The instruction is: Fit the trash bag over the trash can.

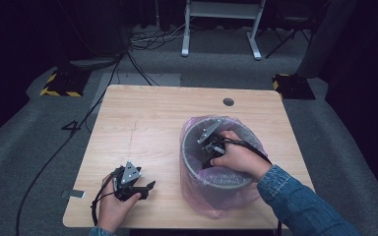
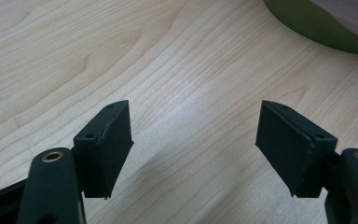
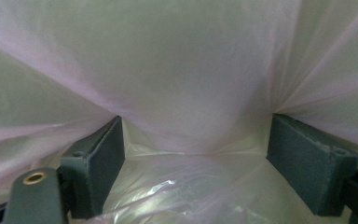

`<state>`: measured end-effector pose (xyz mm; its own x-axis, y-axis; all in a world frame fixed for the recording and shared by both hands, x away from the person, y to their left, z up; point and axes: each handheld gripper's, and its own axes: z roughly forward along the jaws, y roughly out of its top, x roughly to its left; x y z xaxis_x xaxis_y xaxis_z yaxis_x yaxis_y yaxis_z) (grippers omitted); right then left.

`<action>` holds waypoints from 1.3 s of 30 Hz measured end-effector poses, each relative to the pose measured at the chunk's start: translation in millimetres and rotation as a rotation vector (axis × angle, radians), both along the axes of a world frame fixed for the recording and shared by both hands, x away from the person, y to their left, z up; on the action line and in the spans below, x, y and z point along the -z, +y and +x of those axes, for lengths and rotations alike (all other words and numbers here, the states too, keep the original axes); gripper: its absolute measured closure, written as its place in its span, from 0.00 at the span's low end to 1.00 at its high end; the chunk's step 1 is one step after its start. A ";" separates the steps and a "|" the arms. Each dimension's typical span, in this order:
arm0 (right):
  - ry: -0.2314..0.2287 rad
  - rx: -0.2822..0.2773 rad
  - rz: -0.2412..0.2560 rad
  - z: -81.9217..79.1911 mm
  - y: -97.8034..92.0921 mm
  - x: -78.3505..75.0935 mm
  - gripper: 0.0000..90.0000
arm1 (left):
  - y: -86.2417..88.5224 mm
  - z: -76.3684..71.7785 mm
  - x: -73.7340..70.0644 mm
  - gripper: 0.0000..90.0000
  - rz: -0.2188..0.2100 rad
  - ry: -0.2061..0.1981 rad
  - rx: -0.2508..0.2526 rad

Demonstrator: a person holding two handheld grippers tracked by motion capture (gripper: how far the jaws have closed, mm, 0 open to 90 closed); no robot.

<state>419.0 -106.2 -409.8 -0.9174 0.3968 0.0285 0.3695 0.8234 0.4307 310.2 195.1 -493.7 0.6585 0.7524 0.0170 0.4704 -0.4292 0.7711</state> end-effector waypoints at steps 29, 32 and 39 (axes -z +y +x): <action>-0.180 0.062 0.281 -22.7 -36.1 -119.1 0.27 | 1.9 -0.3 0.6 0.30 0.004 0.014 -0.008; -0.209 0.087 0.297 -24.8 -49.9 -128.5 0.27 | 2.6 0.1 2.2 0.30 -0.005 0.013 -0.017; -0.265 0.180 0.319 -31.1 -94.4 -140.3 0.28 | 5.7 2.3 5.8 0.30 0.019 0.036 -0.046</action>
